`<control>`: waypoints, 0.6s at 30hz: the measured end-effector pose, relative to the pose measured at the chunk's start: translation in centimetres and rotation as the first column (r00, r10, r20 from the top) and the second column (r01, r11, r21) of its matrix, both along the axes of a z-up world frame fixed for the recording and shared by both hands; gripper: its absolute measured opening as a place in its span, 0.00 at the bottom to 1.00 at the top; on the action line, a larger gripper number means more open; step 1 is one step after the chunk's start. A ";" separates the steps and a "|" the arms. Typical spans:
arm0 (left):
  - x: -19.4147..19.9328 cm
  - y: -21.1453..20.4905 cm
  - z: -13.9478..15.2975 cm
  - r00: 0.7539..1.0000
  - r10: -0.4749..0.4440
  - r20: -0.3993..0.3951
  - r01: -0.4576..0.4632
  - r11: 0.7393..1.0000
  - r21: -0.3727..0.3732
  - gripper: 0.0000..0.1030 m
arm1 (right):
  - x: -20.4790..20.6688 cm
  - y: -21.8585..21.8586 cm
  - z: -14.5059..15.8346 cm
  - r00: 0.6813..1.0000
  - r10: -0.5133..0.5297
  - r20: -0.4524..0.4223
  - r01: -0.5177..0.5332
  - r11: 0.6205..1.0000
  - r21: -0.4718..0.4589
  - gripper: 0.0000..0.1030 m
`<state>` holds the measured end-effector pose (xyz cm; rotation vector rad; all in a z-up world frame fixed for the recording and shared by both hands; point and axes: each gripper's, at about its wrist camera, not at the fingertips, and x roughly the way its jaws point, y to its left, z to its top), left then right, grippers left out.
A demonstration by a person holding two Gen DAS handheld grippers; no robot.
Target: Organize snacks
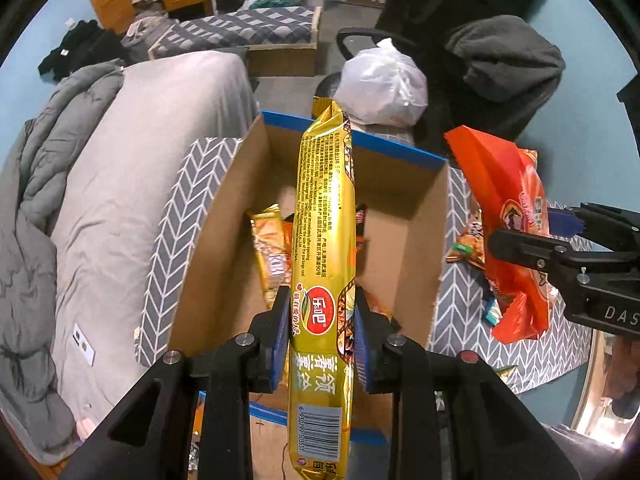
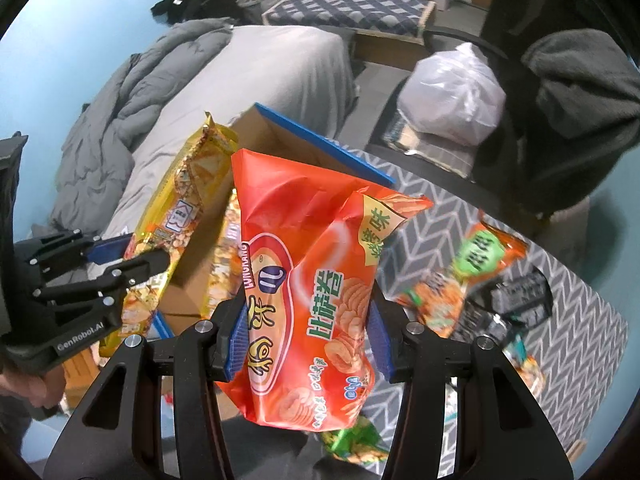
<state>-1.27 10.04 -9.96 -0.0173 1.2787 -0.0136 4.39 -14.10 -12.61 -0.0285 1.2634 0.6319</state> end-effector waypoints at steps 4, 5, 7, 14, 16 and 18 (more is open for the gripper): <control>0.5 1.2 -0.5 1.000 0.021 -0.004 -0.021 1.000 -0.001 0.27 | 0.7 2.0 -0.3 1.000 0.017 -0.010 -0.017 1.000 0.010 0.48; 0.6 1.5 -0.6 1.000 0.027 -0.005 -0.027 1.000 -0.002 0.27 | 0.8 2.4 -0.3 1.000 0.021 -0.012 -0.020 1.000 0.011 0.48; 1.0 2.0 -1.1 0.999 0.042 -0.010 -0.042 0.999 -0.007 0.27 | 1.2 3.4 -0.6 0.999 0.025 -0.019 -0.025 1.000 0.015 0.48; 1.9 3.1 -3.0 0.997 0.076 -0.033 -0.076 0.997 0.005 0.27 | 2.6 6.5 -2.3 0.998 0.025 -0.060 -0.025 1.000 0.012 0.48; 2.0 3.4 -3.5 0.996 0.084 -0.037 -0.084 0.996 0.011 0.27 | 2.9 7.2 -2.8 0.997 0.032 -0.066 -0.032 0.999 0.001 0.48; 2.1 3.7 -4.1 0.994 0.097 -0.049 -0.096 0.995 0.019 0.27 | 3.2 7.9 -3.4 0.997 0.040 -0.071 -0.041 0.999 -0.013 0.48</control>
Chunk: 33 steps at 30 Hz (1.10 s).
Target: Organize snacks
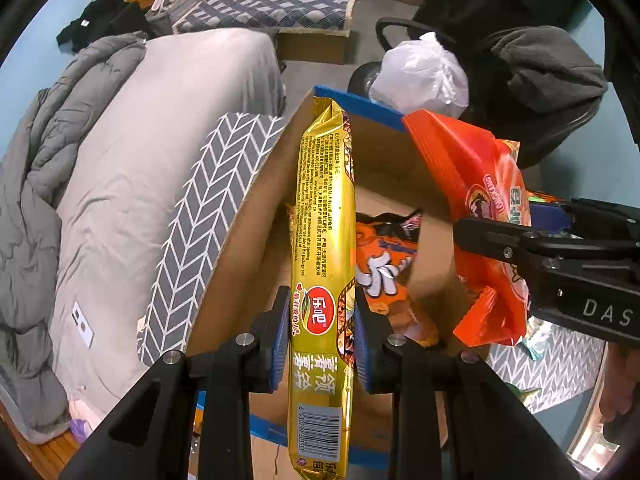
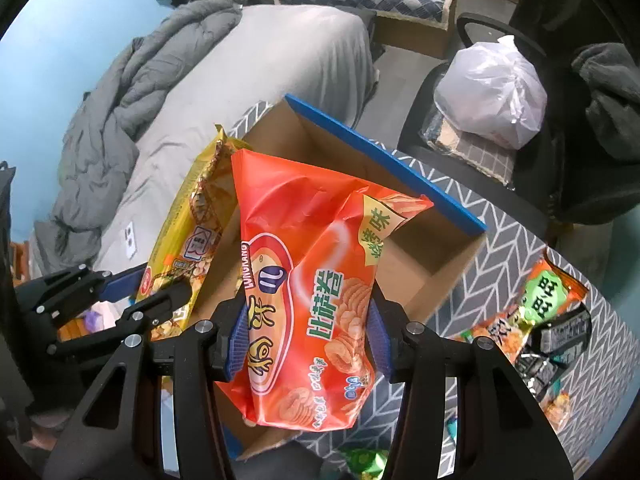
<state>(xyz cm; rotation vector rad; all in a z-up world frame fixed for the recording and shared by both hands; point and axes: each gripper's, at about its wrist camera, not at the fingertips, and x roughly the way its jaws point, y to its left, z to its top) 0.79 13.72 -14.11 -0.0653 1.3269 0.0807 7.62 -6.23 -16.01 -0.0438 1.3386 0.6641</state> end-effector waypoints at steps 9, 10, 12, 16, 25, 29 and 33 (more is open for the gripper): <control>0.2 0.8 -0.1 0.999 0.040 -0.010 -0.039 0.998 0.038 0.48 | 0.8 1.0 -0.7 1.000 0.006 0.006 -0.006 1.000 -0.025 0.58; 0.2 0.8 0.1 0.999 0.043 -0.005 -0.043 0.998 0.045 0.50 | 0.8 1.0 -0.6 1.000 0.006 0.007 -0.005 1.000 -0.028 0.59; 0.1 0.8 0.5 0.999 0.050 -0.001 -0.050 0.997 0.051 0.50 | 0.9 0.7 -0.3 1.000 -0.003 0.015 0.004 0.999 -0.033 0.60; 0.1 0.7 1.1 0.997 0.077 -0.009 -0.076 0.996 0.040 0.53 | 1.1 -0.2 0.4 0.999 -0.026 0.026 0.026 0.999 -0.029 0.71; -0.7 -1.7 3.0 0.998 0.059 0.005 -0.059 0.998 0.020 0.59 | 0.7 -2.8 2.2 0.998 -0.037 0.058 0.039 0.999 -0.030 0.72; -0.9 -3.2 3.6 0.999 0.037 0.005 -0.038 0.999 0.006 0.59 | 0.2 -4.3 2.9 0.996 -0.047 0.073 0.050 0.998 -0.036 0.72; -0.9 -5.6 3.9 1.000 -0.006 0.000 0.006 1.000 -0.008 0.59 | -0.2 -6.4 3.3 0.994 -0.066 0.083 0.069 0.997 -0.038 0.72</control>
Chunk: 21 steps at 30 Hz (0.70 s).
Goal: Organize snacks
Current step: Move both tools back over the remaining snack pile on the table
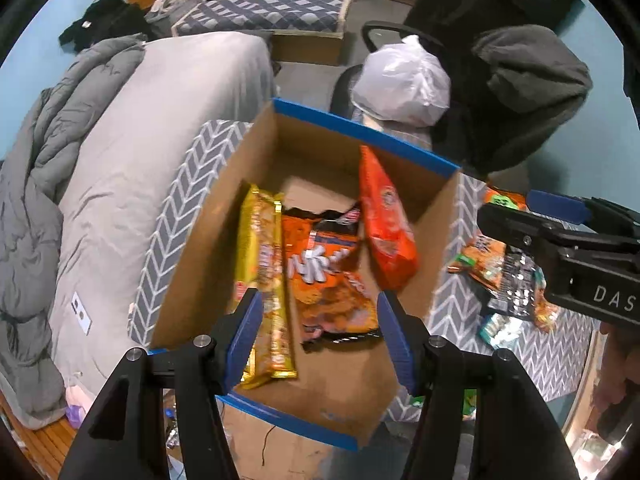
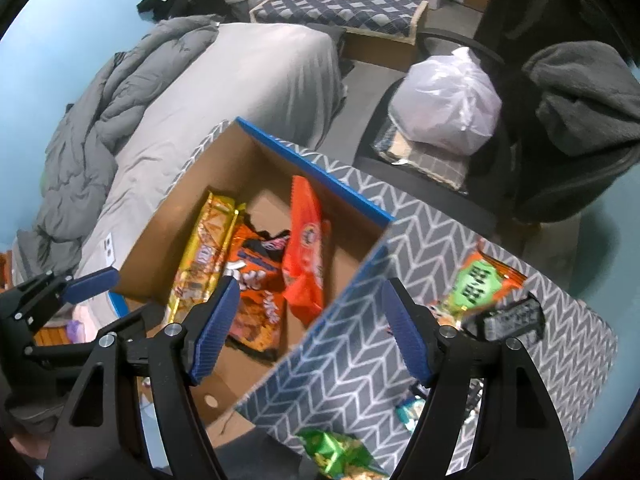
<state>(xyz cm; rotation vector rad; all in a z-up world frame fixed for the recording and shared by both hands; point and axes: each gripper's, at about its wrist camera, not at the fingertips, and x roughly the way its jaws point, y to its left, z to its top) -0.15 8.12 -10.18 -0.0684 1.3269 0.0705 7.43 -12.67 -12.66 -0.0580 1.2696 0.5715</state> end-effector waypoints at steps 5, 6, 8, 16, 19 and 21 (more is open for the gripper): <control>0.2 -2.7 0.3 0.998 -0.060 -0.004 0.060 0.998 -0.008 0.59 | -0.4 -2.9 0.2 0.999 -0.045 -0.004 0.045 0.999 -0.005 0.72; 0.3 -3.4 0.4 0.997 -0.073 -0.003 0.073 0.997 -0.010 0.59 | -0.4 -3.6 0.2 0.998 -0.056 -0.007 0.056 0.998 -0.007 0.72; 0.5 -4.5 0.5 0.996 -0.094 -0.003 0.094 0.995 -0.015 0.59 | -0.6 -4.8 0.2 0.997 -0.075 -0.008 0.075 0.997 -0.010 0.72; 0.8 -9.3 0.8 0.982 -0.191 -0.001 0.191 0.981 -0.028 0.59 | -1.5 -10.7 -0.1 0.985 -0.169 -0.025 0.168 0.985 -0.037 0.72; 1.0 -11.1 0.9 0.975 -0.224 0.001 0.224 0.974 -0.029 0.59 | -1.8 -12.9 -0.4 0.979 -0.200 -0.033 0.198 0.979 -0.049 0.72; 1.1 -12.2 1.0 0.970 -0.244 0.002 0.244 0.969 -0.029 0.59 | -2.1 -14.2 -0.6 0.976 -0.216 -0.035 0.214 0.975 -0.055 0.72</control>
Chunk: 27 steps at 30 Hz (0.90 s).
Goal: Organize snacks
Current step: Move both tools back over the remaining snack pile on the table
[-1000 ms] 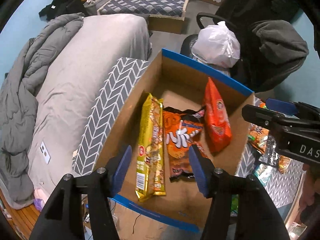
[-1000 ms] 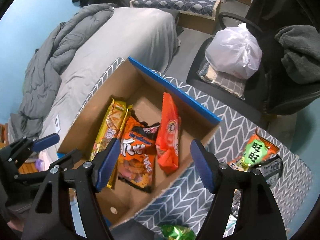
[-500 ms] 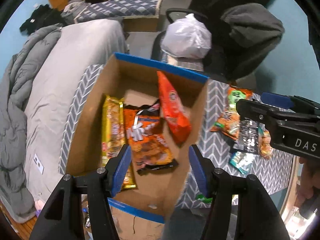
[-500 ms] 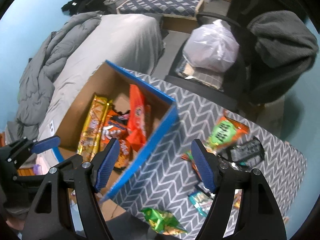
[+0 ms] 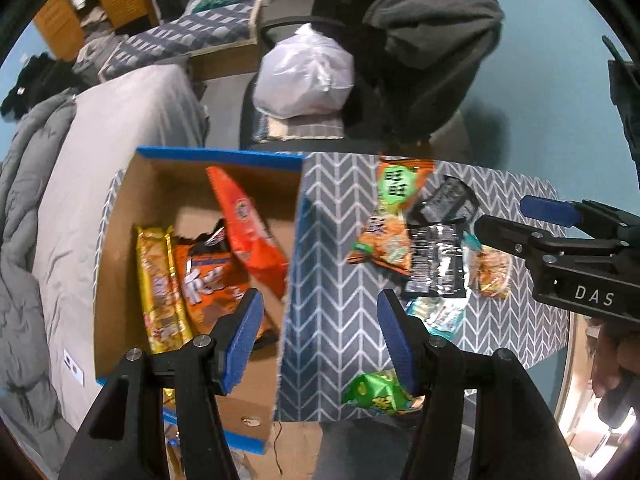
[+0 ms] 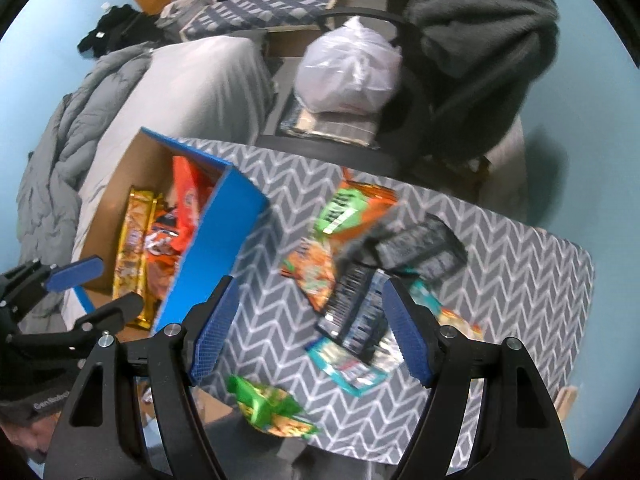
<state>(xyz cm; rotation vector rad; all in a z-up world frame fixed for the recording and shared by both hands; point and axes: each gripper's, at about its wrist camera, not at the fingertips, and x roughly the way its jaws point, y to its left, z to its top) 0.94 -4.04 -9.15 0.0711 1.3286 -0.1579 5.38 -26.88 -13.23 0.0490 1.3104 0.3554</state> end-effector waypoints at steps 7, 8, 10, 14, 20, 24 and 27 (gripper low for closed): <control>0.4 -3.5 0.1 0.998 -0.066 0.005 0.066 0.998 0.012 0.59 | -1.0 -4.0 -0.3 0.999 -0.050 -0.013 0.050 0.999 -0.011 0.73; 0.4 -4.0 0.0 0.997 -0.074 0.004 0.074 0.997 0.014 0.59 | -1.1 -4.4 -0.4 0.998 -0.055 -0.014 0.055 0.998 -0.012 0.73; 0.5 -4.6 0.0 0.996 -0.088 0.003 0.088 0.996 0.016 0.59 | -1.3 -5.3 -0.5 0.998 -0.064 -0.018 0.063 0.998 -0.014 0.73; 0.5 -6.3 -0.5 0.993 -0.117 -0.008 0.117 0.993 0.019 0.60 | -1.8 -7.2 -0.8 0.996 -0.087 -0.030 0.086 0.996 -0.021 0.73; 0.6 -8.4 -1.8 0.989 -0.141 -0.040 0.142 0.990 0.003 0.61 | -2.6 -9.8 -1.4 0.992 -0.116 -0.045 0.115 0.993 -0.028 0.73; 0.8 -10.2 -2.9 0.983 -0.174 -0.059 0.174 0.985 -0.004 0.61 | -2.9 -11.3 -2.2 0.988 -0.138 -0.063 0.136 0.990 -0.035 0.74; 1.1 -11.5 -3.7 0.978 -0.196 -0.075 0.195 0.981 -0.015 0.61 | -3.4 -12.4 -2.9 0.985 -0.155 -0.076 0.152 0.988 -0.040 0.74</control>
